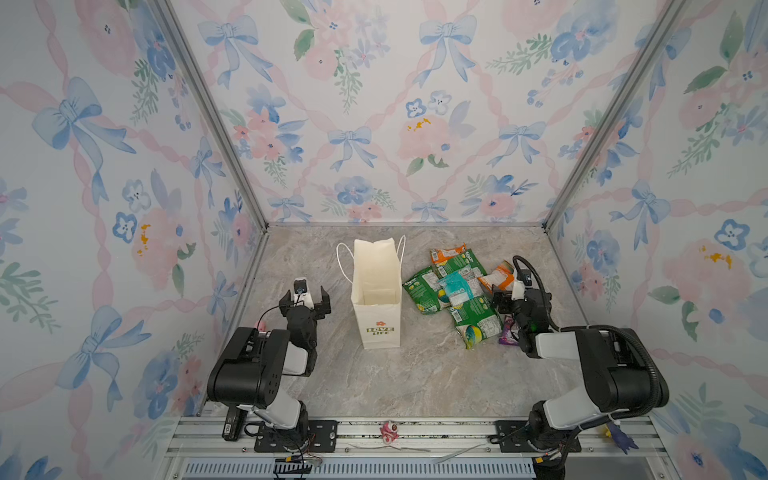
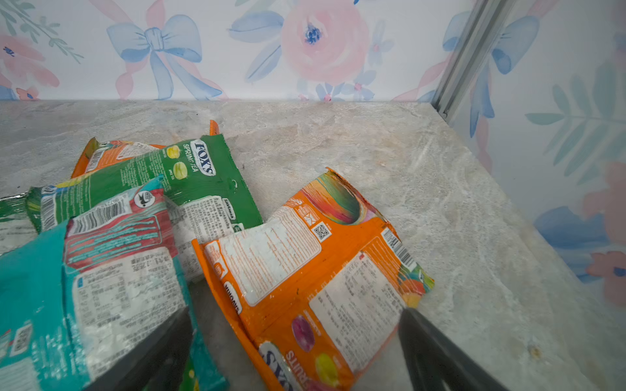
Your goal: Place the snacks into the paper bag
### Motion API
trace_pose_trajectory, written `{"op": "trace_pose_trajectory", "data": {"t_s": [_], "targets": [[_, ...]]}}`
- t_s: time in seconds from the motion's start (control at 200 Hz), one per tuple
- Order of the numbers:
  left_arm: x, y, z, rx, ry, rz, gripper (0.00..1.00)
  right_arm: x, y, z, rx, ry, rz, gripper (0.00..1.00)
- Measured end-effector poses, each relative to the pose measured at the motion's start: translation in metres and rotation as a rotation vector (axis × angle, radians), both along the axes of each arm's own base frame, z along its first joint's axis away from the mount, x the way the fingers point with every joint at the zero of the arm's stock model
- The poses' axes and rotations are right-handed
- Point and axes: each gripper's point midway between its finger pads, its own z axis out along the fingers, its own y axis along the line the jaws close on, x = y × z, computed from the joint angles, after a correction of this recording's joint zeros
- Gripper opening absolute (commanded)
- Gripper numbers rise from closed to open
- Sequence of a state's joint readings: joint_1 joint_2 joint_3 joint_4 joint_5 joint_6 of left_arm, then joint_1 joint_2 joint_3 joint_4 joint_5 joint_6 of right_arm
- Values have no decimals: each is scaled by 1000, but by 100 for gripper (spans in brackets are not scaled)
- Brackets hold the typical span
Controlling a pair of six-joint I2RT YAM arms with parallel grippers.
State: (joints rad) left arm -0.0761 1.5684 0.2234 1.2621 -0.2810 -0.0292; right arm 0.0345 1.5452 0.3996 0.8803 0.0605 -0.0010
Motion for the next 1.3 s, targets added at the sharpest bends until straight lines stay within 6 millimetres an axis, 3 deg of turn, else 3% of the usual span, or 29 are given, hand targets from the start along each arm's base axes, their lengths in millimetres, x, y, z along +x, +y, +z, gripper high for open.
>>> {"op": "trace_pose_trajectory", "data": {"t_s": [0.88, 1.01, 1.155, 1.295], "targets": [[-3, 0, 8, 13, -17, 36, 98, -1, 0, 0, 0, 6, -1, 97], [-10, -3, 35, 18, -70, 46, 98, -3, -1, 13, -3, 29, -5, 96], [-21, -1, 90, -2, -183, 52, 98, 9, 2, 62, 15, 1, 5, 97], [-26, -4, 151, -65, -263, 36, 98, 18, 19, 108, 64, 10, 68, 97]]}}
